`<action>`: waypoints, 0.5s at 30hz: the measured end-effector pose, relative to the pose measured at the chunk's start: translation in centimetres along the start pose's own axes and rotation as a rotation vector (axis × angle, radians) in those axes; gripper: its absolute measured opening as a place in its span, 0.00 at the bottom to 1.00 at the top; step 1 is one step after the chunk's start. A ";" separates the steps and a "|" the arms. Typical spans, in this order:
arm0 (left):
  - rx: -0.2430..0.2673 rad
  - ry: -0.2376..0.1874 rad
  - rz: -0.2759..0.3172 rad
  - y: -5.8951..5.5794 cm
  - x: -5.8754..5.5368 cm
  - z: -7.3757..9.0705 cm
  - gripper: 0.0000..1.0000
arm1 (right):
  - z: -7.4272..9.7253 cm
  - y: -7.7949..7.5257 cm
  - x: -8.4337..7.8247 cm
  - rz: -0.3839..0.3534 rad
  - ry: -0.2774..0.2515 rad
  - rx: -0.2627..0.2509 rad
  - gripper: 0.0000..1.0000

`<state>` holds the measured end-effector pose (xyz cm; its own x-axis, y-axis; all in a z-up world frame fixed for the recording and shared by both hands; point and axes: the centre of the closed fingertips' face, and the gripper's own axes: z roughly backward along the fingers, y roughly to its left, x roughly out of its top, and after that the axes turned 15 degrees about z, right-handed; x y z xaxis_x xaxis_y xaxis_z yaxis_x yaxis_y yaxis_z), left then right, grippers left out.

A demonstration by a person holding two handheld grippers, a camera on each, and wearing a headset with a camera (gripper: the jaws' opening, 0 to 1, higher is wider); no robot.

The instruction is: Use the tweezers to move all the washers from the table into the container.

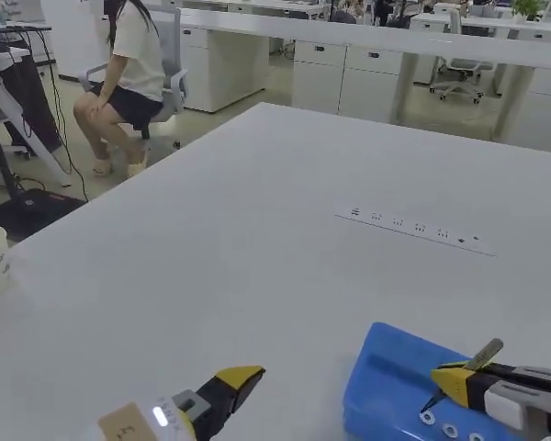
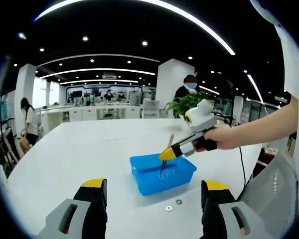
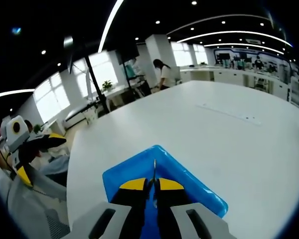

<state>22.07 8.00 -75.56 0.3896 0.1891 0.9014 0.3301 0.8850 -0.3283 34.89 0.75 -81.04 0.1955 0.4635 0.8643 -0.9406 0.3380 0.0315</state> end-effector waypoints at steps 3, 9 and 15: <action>-0.001 0.000 0.000 0.0 0.0 0.0 0.78 | 0.3 0.2 0.2 0.003 -0.004 0.000 0.04; -0.002 0.003 -0.002 -0.1 0.0 0.0 0.78 | 1.0 0.3 0.4 0.002 -0.016 -0.006 0.04; -0.003 0.003 -0.005 -0.1 -0.1 0.0 0.78 | 1.8 0.7 1.1 -0.012 -0.042 -0.008 0.04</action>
<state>22.03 7.90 -75.60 0.3906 0.1832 0.9021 0.3346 0.8847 -0.3246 33.97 0.01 -79.21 0.1949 0.4248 0.8841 -0.9358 0.3504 0.0379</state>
